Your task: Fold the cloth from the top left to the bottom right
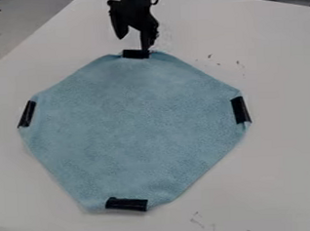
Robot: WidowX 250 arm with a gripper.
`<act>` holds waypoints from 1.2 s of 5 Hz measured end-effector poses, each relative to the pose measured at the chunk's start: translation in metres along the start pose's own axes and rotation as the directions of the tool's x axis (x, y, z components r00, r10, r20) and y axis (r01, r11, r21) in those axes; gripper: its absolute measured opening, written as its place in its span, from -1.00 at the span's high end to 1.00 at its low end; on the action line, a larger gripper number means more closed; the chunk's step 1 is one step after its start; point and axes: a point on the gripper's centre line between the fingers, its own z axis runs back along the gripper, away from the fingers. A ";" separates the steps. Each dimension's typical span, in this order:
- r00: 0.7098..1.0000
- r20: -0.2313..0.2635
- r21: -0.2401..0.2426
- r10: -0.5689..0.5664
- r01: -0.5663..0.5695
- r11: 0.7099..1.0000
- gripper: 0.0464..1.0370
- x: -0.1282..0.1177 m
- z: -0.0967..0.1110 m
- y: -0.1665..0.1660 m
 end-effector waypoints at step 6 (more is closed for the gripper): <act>1.000 -0.013 -0.047 -0.018 0.017 0.999 0.70 0.000 -0.026 -0.016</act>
